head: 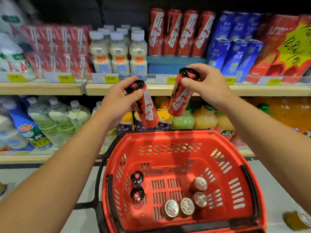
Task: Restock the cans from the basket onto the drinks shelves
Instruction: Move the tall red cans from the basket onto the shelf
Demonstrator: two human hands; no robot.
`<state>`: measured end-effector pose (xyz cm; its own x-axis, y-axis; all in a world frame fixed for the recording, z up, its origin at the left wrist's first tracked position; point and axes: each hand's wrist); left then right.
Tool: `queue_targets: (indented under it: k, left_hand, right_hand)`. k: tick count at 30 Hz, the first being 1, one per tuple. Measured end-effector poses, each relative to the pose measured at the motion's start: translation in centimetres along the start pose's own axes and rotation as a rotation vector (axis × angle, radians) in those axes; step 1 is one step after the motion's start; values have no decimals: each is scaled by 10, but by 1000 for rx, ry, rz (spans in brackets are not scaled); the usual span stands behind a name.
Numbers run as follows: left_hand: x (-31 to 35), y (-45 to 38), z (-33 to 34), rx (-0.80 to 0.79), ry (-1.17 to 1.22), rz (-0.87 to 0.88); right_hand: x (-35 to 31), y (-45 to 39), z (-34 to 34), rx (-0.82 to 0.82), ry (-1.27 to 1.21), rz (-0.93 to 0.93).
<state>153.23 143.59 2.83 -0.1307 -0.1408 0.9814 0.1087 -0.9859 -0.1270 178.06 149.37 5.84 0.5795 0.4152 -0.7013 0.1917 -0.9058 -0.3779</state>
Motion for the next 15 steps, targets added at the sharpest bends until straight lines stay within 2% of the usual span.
queue_targets:
  k: [6,15]
  left_hand:
    - [38,-20,2,1,-47,79]
    - [60,-53,3,-3,-105,107]
  right_hand:
    - [-35,-45,-25,69,40,-105]
    - [-45,-104,-27,188,-47,-132]
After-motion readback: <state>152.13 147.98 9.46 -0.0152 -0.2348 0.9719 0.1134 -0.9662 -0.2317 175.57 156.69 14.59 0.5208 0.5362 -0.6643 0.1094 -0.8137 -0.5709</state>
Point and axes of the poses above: each hand's wrist, its own y-axis away from the middle knuckle, its own z-axis out of the palm, x = y × z, and after that the axes turned 11 degrees about y, right-handed
